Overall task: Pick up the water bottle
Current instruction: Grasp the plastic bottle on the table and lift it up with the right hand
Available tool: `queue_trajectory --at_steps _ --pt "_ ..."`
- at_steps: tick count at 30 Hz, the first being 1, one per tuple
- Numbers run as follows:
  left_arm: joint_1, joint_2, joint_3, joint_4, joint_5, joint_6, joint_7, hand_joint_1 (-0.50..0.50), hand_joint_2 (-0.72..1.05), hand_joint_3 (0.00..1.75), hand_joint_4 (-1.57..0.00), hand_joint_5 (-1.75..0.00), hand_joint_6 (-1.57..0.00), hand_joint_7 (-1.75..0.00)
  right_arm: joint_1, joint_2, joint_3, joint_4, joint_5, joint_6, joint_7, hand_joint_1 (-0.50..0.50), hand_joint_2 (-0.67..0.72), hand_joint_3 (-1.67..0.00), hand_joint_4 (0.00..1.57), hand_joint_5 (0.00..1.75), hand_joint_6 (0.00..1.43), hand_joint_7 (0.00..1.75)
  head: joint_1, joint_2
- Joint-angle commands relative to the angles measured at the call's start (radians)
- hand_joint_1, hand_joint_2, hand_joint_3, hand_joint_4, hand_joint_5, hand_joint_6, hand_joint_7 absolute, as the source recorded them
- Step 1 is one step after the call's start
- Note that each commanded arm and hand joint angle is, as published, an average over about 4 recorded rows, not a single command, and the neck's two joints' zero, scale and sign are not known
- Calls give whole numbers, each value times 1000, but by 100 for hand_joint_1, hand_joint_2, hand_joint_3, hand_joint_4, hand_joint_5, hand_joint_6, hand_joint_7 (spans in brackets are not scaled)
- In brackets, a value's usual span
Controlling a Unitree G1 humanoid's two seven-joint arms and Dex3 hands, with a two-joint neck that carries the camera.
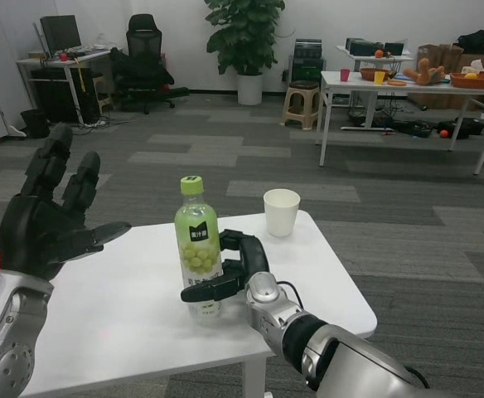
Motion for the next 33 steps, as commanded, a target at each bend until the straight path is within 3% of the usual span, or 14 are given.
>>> queue_trajectory --at_steps 1,6,15,27,33 --pt "-8 -5 0 7 -1 0 -1 -50 52 9 0 0 0 0 14 -17 -19 -40 -3 -36 -2 33 9 -32 145 145 93 147 2 -3" --pt "-10 -5 -4 20 -2 1 -1 -50 52 9 0 0 0 0 32 -45 -45 -110 -50 -40 -6 33 8 -32 140 145 87 148 5 -8" --pt "-18 -5 -12 34 -6 0 -2 -50 52 9 0 0 0 0 80 -54 -173 -211 -155 -33 -6 38 3 -32 136 148 83 154 14 -6" --pt "-19 -9 -19 51 -8 0 -3 -50 52 9 0 0 0 0 142 -99 -257 -343 -193 -20 -6 38 3 -34 126 145 74 157 17 1" --pt "-18 -14 -23 53 -8 0 -6 -50 52 9 0 0 0 0 187 -105 -356 -435 -273 23 -6 38 3 -34 123 153 70 157 19 14"
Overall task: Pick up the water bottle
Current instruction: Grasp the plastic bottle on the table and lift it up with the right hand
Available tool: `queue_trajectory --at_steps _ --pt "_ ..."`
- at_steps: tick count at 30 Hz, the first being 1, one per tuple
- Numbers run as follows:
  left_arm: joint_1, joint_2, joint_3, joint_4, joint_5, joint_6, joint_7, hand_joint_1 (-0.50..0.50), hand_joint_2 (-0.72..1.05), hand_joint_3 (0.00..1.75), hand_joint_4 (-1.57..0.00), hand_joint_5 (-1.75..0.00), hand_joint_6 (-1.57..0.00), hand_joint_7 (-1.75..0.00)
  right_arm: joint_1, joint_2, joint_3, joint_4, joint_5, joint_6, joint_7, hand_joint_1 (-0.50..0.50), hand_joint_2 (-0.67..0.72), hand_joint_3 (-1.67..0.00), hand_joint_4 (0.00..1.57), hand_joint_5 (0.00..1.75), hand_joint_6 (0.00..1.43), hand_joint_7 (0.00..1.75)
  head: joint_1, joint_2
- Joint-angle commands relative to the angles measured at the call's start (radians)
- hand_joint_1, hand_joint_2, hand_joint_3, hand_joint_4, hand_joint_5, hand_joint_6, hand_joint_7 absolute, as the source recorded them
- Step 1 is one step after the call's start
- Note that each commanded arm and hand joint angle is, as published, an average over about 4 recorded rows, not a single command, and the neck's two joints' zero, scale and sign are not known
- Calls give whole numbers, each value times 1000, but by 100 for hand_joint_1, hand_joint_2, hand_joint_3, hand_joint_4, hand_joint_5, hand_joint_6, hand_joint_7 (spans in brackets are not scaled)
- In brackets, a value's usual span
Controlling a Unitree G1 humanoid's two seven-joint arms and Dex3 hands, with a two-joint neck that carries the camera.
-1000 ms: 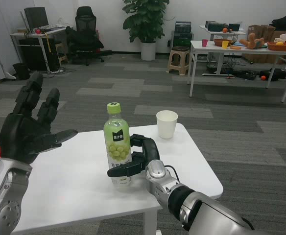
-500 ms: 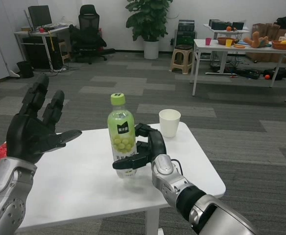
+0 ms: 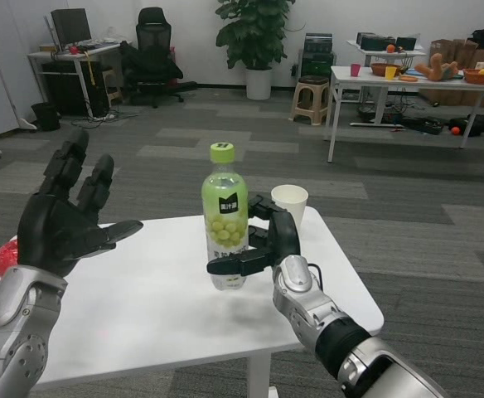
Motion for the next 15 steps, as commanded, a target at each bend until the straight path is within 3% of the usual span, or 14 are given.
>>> queue_trajectory --at_steps 1,6,11,15 --pt "-13 -5 -4 9 -3 0 -5 -50 52 9 0 0 0 0 24 -9 -69 -81 -47 38 -6 38 3 -36 123 153 69 159 2 5" --pt "-6 -6 -4 9 -3 0 -7 -50 54 9 0 0 0 0 59 -22 -122 -166 -89 103 -6 39 3 -32 120 145 67 161 9 13" --pt "8 -6 -6 8 -4 0 -11 -50 54 9 0 0 0 0 128 -61 -159 -294 -101 181 -6 40 3 -32 115 150 62 161 15 24" --pt "14 -6 -9 12 -8 0 -19 -50 54 9 0 0 0 0 174 -71 -191 -368 -103 213 -6 42 3 -40 111 145 60 161 11 34"
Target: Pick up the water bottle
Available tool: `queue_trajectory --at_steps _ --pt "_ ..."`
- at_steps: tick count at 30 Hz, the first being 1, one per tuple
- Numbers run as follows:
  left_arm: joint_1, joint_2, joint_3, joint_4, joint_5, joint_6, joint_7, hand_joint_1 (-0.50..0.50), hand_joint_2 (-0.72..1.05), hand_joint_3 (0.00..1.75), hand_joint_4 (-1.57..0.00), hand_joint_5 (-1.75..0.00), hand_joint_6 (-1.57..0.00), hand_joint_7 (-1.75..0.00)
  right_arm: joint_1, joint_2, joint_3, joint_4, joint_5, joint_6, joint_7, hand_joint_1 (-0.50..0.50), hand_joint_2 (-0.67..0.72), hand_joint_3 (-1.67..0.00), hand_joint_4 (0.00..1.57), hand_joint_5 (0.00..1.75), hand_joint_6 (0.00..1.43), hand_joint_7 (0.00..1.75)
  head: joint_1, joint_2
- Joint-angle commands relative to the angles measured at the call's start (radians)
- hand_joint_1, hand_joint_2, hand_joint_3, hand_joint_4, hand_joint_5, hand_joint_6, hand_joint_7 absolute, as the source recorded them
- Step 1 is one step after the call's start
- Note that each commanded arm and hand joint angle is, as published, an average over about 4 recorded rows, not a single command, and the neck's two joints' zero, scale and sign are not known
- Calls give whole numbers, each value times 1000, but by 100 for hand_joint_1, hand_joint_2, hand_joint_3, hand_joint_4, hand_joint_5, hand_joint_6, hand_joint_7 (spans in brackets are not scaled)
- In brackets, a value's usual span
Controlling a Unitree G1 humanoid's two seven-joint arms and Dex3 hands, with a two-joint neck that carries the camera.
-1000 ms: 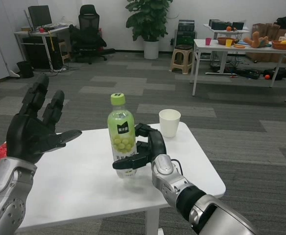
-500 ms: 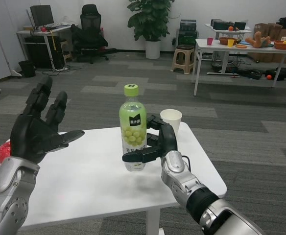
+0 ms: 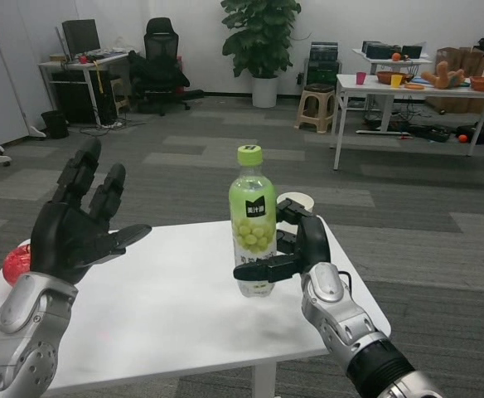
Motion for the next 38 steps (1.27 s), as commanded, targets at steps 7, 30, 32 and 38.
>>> queue_trajectory --at_steps 7,30,32,38 --pt "19 8 -30 39 -14 0 -15 -50 60 9 0 0 0 0 62 -6 -85 -177 -24 81 -11 42 3 -34 108 145 57 159 1 21" --pt "23 11 -78 71 -21 0 -37 -50 58 9 0 0 0 0 68 13 -99 -237 -30 67 -15 42 3 -40 106 145 54 154 7 16" --pt "23 11 -78 71 -21 0 -37 -50 60 9 0 0 0 0 69 13 -99 -239 -29 66 -15 42 3 -40 106 145 54 154 7 16" --pt "25 11 -78 71 -21 0 -37 -50 57 9 0 0 0 0 69 17 -97 -245 -28 63 -15 42 3 -40 106 145 57 158 14 10"
